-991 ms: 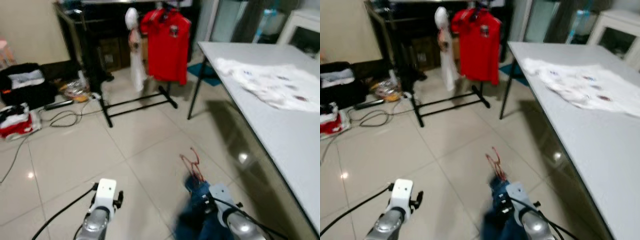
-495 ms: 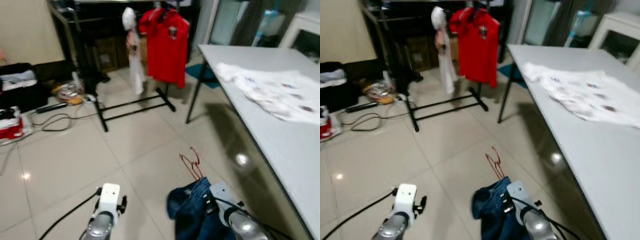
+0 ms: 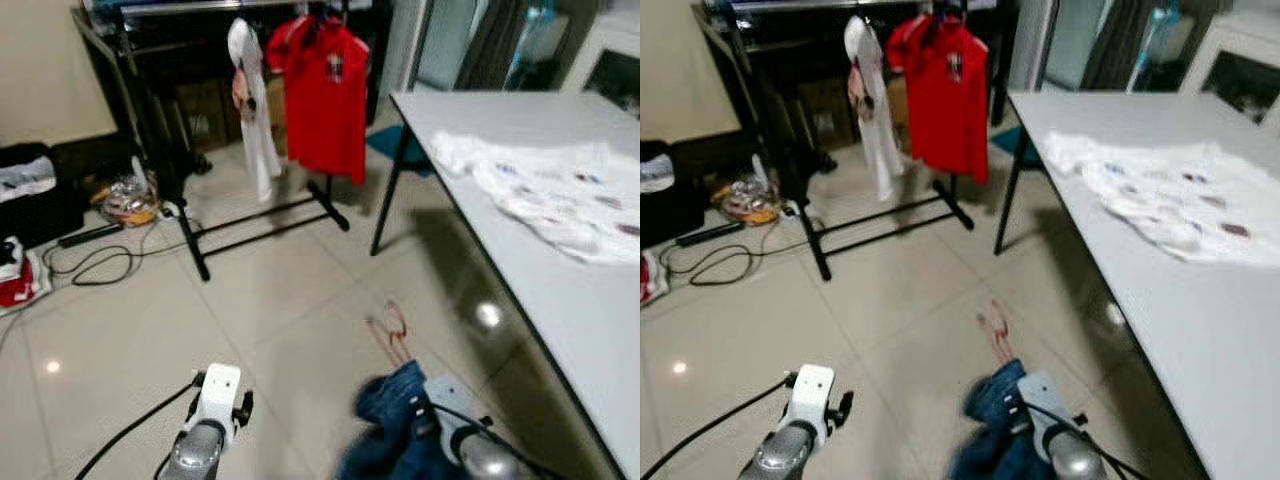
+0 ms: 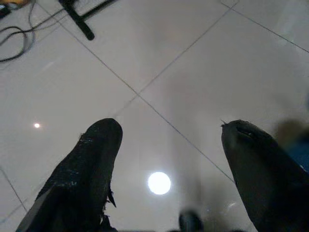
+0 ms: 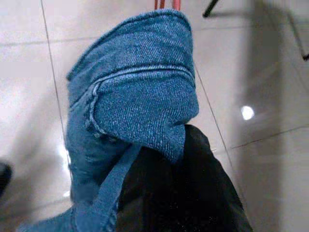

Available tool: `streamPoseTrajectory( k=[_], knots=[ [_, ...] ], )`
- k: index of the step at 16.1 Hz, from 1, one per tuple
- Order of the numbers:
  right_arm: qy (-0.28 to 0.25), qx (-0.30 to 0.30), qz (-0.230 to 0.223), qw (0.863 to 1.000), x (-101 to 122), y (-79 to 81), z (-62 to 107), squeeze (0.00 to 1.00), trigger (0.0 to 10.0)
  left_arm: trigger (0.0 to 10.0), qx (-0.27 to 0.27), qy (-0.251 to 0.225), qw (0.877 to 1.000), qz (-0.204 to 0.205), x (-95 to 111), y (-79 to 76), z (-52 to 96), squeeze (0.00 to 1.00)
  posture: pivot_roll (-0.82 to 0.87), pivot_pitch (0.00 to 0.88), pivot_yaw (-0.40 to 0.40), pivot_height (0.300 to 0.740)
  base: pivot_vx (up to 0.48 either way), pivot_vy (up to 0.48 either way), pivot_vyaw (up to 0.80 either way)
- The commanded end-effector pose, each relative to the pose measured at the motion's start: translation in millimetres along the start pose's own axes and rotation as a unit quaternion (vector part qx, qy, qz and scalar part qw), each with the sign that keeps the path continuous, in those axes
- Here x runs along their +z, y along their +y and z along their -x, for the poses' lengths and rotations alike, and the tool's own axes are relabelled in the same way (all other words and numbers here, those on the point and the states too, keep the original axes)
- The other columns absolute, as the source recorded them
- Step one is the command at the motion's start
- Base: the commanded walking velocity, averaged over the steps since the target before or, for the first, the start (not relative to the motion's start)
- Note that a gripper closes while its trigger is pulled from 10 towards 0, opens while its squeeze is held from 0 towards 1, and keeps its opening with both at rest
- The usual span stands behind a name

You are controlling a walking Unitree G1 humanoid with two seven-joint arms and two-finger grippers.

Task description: Hang hanger

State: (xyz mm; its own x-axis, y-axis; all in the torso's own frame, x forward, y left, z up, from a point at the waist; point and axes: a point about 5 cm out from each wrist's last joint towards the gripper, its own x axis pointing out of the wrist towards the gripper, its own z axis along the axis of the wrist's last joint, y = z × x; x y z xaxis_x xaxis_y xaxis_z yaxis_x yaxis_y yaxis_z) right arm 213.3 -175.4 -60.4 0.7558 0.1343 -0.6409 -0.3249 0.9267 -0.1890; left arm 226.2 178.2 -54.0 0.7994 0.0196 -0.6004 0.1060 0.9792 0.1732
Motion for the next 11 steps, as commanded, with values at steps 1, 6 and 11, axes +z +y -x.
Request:
streamPoseTrajectory(
  k=[1, 6, 11],
  knots=[
    [-0.017, 0.002, -0.004, 1.000, 5.0, 3.7, -1.1, 0.00, 10.0, 10.0, 0.001, 0.007, 1.000, -0.005, -0.8, 2.1, -0.3, 0.00, -0.04, 0.061, -0.002, 0.740, 0.401, 0.000, 0.00],
    [-0.022, -0.021, -0.021, 0.999, 5.9, -1.3, -0.8, 0.00, 10.0, 10.0, -0.020, -0.008, 1.000, -0.012, 14.3, -7.4, -6.1, 0.00, -0.06, 0.042, 0.017, 0.740, 0.398, 0.000, 0.00],
    [-0.050, -0.001, -0.020, 0.999, 21.8, 2.3, -6.0, 0.00, 10.0, 10.0, -0.010, -0.006, 1.000, -0.012, 14.6, -0.1, -6.5, 0.00, -0.05, 0.037, 0.015, 0.740, 0.396, 0.000, 0.00]
  ],
)
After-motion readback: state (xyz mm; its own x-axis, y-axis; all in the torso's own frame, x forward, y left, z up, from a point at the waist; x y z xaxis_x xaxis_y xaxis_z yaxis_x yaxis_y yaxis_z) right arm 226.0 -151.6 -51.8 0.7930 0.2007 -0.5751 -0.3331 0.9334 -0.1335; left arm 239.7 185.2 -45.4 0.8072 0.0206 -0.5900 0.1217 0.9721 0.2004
